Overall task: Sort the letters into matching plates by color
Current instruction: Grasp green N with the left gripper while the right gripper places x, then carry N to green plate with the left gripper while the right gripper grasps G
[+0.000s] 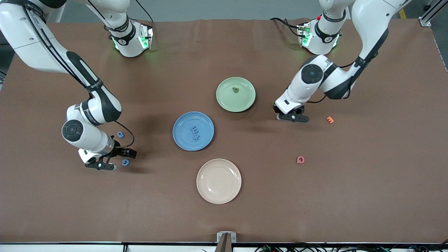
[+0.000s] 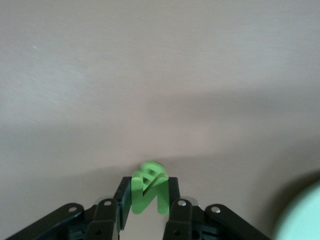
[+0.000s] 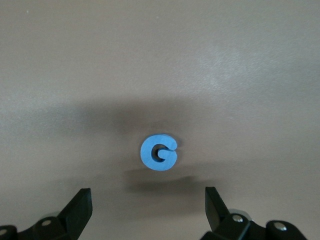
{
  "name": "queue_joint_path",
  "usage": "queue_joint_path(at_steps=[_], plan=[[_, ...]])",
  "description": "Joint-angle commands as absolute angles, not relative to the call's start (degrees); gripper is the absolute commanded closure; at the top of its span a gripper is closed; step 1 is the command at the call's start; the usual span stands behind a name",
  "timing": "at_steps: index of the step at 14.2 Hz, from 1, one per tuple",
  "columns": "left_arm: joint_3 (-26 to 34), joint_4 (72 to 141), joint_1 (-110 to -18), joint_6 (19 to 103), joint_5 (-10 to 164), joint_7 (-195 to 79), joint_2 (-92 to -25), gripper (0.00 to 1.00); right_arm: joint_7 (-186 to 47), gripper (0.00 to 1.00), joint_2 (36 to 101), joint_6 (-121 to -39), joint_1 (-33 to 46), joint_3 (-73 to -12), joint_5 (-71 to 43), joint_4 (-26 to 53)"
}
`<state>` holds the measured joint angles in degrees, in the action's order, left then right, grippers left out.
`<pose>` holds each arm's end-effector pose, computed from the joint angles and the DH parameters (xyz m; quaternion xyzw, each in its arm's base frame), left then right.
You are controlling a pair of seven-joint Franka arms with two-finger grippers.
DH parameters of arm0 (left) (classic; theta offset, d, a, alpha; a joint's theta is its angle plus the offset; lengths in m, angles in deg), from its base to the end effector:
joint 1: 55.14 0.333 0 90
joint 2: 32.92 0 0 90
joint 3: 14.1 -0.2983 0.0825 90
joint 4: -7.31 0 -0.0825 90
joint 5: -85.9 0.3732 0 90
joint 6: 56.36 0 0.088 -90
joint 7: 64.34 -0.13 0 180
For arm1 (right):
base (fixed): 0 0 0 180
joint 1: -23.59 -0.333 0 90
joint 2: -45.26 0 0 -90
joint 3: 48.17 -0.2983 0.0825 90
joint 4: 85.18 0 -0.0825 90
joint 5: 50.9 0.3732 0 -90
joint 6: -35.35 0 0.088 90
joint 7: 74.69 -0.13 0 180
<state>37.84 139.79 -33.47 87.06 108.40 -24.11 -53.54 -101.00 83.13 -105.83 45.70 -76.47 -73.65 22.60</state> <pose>0.4341 -0.2705 0.2151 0.9980 -0.0573 -0.0106 0.0231 0.6163 0.0562 0.1636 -0.9974 0.0665 -0.0084 0.0260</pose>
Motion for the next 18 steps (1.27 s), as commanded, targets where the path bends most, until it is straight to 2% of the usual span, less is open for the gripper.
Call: queue_joint_path(at_steps=[1,3,6,10,13,18], plan=[[43.0,136.5,-34.0,80.5,103.6,-19.2,-52.6,0.80,-101.1,0.00,83.8,-106.9,46.2,-77.3,-75.2,22.5],[45.2,136.0,-35.9,79.7,103.4,-13.8,-53.3,0.80,-101.1,0.05,84.4,-107.0,46.0,-76.6,-77.1,22.0],[45.1,136.3,-41.8,79.7,103.3,-8.4,-54.5,0.80,-101.1,0.05,86.8,-107.0,46.1,-76.2,-79.5,19.1],[44.9,136.8,-47.3,79.8,103.8,-3.2,-57.4,0.80,-101.1,0.11,89.3,-107.0,45.5,-75.8,-80.7,16.2],[42.6,136.8,-50.9,80.1,105.0,-1.6,-59.4,0.80,-101.1,0.25,89.6,-107.0,44.1,-74.4,-80.7,15.7],[36.4,136.8,-57.8,82.2,105.1,-1.1,-59.7,0.80,-101.8,0.68,89.6,-107.1,44.2,-74.4,-80.4,16.1]])
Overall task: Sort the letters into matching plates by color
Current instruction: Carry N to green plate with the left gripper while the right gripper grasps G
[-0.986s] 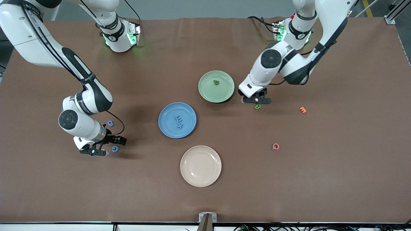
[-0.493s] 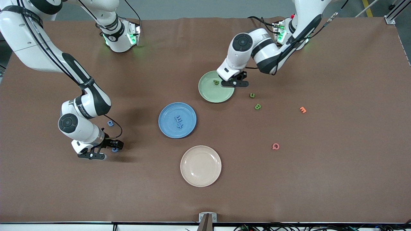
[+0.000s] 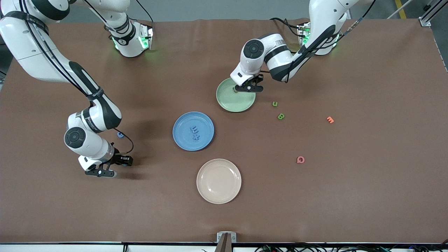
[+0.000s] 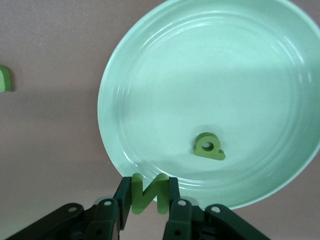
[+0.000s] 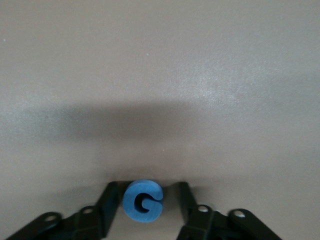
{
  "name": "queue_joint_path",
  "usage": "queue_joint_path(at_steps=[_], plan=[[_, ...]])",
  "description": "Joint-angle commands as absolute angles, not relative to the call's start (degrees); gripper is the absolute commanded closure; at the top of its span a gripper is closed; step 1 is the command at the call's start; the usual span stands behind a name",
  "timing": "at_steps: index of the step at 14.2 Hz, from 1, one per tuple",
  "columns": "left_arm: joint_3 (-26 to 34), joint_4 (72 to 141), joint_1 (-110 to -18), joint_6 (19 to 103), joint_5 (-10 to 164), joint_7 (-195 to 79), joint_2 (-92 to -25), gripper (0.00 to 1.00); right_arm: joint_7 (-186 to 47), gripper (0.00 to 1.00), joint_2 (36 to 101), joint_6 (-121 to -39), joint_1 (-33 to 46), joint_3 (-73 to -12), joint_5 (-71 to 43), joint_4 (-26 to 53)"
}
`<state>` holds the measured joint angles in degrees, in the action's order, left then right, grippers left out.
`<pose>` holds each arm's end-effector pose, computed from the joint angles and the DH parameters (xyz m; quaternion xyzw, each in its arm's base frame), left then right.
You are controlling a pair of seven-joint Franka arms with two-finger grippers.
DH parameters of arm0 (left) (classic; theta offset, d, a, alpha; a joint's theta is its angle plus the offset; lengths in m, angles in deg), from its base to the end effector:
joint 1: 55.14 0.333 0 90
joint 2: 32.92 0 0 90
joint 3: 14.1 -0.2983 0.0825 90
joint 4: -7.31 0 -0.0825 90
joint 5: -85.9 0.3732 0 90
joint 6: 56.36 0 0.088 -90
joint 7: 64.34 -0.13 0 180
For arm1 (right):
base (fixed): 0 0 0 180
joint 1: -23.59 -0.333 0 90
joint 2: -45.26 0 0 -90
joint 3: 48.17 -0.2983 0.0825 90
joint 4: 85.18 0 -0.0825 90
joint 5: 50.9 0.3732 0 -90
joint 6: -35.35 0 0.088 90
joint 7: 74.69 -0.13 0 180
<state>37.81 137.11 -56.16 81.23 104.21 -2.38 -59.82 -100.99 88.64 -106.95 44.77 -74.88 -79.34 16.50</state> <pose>0.2910 -0.4161 0.1893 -0.9943 0.0330 0.1011 0.0019 0.6418 0.0439 0.1448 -0.9983 0.0469 -0.0327 0.0097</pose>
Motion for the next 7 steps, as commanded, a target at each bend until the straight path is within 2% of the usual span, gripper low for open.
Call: queue_joint_path(at_steps=[1,3,5,6,7], plan=[[36.2,136.8,-57.9,83.3,105.1,-1.2,-59.8,0.80,-101.9,0.76,89.6,-107.1,44.2,-74.4,-80.4,16.2],[36.1,137.2,-58.0,84.7,105.1,-1.1,-60.5,0.78,-101.9,0.92,89.6,-106.9,44.2,-74.4,-80.3,16.3],[36.0,137.2,-57.9,84.8,105.1,-1.1,-60.6,0.76,-102.0,0.99,89.4,-106.3,44.2,-74.4,-79.9,15.9],[36.0,137.1,-57.9,84.8,105.1,-1.1,-60.6,0.64,-103.5,1.00,89.2,-106.2,43.6,-74.6,-79.7,15.9],[36.0,137.0,-57.8,84.8,105.1,-1.2,-60.5,0.36,-106.2,1.00,89.0,-105.7,43.3,-75.0,-79.6,16.0]])
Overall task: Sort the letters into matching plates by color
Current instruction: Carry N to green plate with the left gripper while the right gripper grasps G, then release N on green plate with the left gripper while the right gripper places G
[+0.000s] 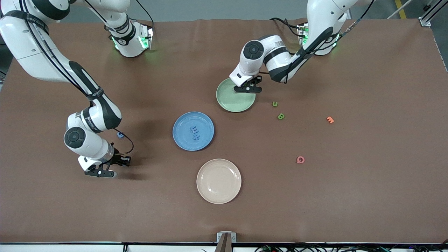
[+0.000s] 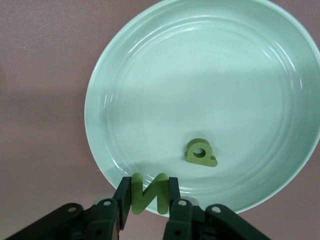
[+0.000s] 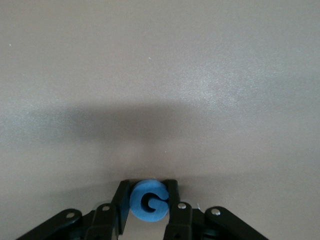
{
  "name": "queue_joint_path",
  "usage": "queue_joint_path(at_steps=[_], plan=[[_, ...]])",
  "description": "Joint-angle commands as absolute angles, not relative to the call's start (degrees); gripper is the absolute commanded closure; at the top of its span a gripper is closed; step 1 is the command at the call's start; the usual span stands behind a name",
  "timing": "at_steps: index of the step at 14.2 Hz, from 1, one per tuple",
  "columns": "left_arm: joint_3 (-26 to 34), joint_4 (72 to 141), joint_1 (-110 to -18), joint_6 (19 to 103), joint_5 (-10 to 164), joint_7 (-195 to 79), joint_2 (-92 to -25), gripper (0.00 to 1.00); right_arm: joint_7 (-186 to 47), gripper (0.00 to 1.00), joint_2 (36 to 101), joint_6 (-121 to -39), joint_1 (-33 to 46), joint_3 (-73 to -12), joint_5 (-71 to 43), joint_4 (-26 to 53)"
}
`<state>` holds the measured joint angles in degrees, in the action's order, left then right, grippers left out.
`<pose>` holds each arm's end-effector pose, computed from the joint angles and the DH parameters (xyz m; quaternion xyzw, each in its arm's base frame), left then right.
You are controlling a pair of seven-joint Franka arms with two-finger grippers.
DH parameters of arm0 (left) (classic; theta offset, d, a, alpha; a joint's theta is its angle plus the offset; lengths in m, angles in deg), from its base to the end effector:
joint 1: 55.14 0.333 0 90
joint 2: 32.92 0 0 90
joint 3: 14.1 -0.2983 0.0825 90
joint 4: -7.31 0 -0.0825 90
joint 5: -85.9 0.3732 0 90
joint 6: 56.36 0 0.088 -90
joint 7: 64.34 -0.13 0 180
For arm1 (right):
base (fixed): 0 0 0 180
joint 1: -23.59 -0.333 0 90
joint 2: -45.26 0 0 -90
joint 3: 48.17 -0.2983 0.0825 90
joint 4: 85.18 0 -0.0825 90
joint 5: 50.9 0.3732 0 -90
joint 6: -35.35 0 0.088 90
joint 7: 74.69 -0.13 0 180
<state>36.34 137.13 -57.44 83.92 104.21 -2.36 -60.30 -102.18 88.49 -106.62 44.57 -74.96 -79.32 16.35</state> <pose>0.2932 -0.4196 0.1854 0.9949 -0.0299 -0.0951 0.0131 0.6424 0.0462 0.1470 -0.9979 0.0556 -0.0326 0.0092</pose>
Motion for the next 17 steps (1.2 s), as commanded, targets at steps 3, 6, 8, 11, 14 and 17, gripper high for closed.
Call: queue_joint_path(at_steps=[3,6,8,11,14,17], plan=[[36.1,136.9,-56.7,84.9,105.1,-1.4,-60.1,0.02,-120.6,1.00,87.9,-99.8,41.1,-81.0,-79.7,16.1],[36.0,136.2,-56.2,84.8,105.1,-1.4,-59.4,0.01,-136.1,1.00,87.7,-96.0,40.3,-90.0,-79.7,15.9],[36.1,136.2,-53.9,84.9,105.1,-2.6,-58.2,0.01,-143.0,1.00,87.7,-94.6,38.3,-92.5,-79.8,15.9],[36.2,136.5,-50.7,84.8,105.2,-6.1,-56.4,0.01,-154.7,0.99,87.6,-94.6,32.0,-92.6,-80.4,15.9],[36.2,136.3,-46.1,84.8,105.2,-11.5,-54.4,0.01,-161.5,0.97,87.7,-94.6,28.4,-92.6,-80.4,15.9],[36.3,136.4,-40.9,84.9,105.2,-13.1,-53.5,0.01,-164.1,0.01,87.7,-94.9,26.5,-92.5,-80.5,15.9]])
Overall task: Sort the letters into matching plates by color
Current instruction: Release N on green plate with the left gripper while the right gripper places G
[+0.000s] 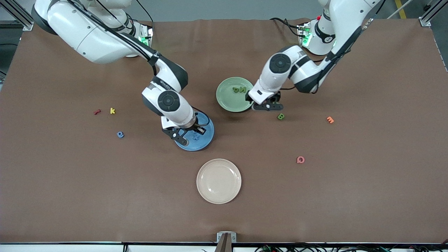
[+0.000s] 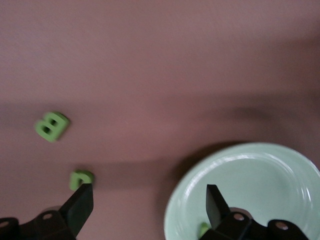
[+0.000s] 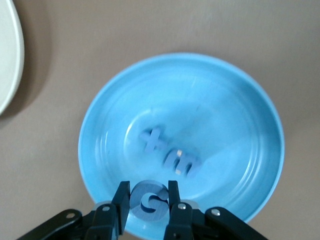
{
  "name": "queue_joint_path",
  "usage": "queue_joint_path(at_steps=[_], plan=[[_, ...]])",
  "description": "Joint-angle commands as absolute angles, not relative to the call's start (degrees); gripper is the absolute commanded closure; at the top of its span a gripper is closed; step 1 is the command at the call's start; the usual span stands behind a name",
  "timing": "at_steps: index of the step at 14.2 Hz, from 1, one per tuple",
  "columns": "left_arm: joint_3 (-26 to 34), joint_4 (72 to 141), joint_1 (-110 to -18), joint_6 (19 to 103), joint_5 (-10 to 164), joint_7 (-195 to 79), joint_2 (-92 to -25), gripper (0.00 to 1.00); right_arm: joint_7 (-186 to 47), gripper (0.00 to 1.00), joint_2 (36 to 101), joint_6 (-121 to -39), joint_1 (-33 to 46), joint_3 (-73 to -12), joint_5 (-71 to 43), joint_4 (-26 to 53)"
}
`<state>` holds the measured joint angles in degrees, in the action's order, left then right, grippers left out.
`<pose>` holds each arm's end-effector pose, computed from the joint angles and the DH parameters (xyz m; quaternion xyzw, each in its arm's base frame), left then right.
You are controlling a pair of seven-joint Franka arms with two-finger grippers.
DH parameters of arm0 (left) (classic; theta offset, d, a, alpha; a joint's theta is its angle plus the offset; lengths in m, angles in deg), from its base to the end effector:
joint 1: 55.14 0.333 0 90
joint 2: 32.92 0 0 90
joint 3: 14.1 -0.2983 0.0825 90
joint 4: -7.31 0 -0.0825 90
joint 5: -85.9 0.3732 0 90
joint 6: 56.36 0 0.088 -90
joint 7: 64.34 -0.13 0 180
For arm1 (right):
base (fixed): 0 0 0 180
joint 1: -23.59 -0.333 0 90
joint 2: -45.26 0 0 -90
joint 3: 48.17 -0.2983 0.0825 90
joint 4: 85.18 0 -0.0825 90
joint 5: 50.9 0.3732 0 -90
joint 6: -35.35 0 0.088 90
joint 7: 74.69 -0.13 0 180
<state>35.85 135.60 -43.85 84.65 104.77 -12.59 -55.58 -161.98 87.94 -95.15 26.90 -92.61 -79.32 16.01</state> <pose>0.4083 -0.3383 0.2205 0.9989 0.0026 -0.0334 0.0340 0.5148 0.3810 0.2078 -0.9511 0.3025 0.0497 0.0374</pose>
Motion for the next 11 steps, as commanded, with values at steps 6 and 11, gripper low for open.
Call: queue_joint_path(at_steps=[6,11], plan=[[36.0,136.4,-36.1,85.0,105.3,6.5,-53.7,0.01,-156.8,0.00,86.6,-92.2,30.9,-92.9,-80.4,14.6],[35.6,136.4,-34.2,87.0,114.7,20.5,-57.5,0.00,-134.2,0.00,78.0,-85.8,46.0,-97.5,-80.2,23.2]])
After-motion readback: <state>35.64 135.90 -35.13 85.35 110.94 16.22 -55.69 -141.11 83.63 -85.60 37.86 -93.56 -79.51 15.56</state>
